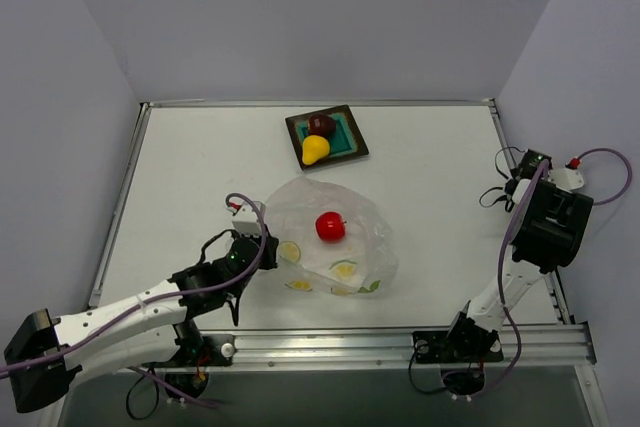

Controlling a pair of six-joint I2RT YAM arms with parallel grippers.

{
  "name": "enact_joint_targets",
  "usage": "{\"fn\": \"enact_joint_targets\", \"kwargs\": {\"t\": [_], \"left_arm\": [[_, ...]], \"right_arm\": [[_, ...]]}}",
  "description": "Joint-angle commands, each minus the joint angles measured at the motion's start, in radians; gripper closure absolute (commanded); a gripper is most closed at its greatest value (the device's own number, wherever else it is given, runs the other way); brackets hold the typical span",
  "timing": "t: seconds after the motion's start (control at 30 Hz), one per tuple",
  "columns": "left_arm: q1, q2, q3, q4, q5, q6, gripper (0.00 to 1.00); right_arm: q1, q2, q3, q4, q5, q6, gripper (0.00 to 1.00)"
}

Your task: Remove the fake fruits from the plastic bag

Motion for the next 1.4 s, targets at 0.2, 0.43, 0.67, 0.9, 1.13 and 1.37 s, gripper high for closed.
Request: {"fn": "enact_joint_targets", "kwargs": {"t": [0.2, 0.43, 0.67, 0.9, 1.13, 1.37], "left_arm": [[0.017, 0.010, 0.039, 0.011, 0.008, 0.030, 0.98], [0.017, -0.008, 0.074, -0.083, -0.030, -0.010, 0.98], [0.020, -0.166, 0.082, -0.307, -0.153, -0.147, 0.98], [0.026, -0.231, 0.140, -0.560, -0.262, -0.279, 0.98], [0.036, -0.252, 0.141, -0.634, -0.263, -0.349, 0.98], [0.039, -0.211, 0.154, -0.612, -0.254, -0.322, 0.98]], "right_arm": [[0.019, -0.175, -0.133, 0.077, 0.043, -0.043, 0.85], [0.221, -0.472, -0.276, 0.105, 0.012, -0.058, 0.85], [0.517, -0.515, -0.205, 0.096, -0.198, -0.104, 0.84], [0.697, -0.209, 0.143, 0.017, -0.574, -0.268, 0.82], [0.803, 0.058, 0.428, -0.058, -0.617, -0.351, 0.82], [0.864, 0.239, 0.597, -0.162, -0.505, -0.434, 0.81]]}}
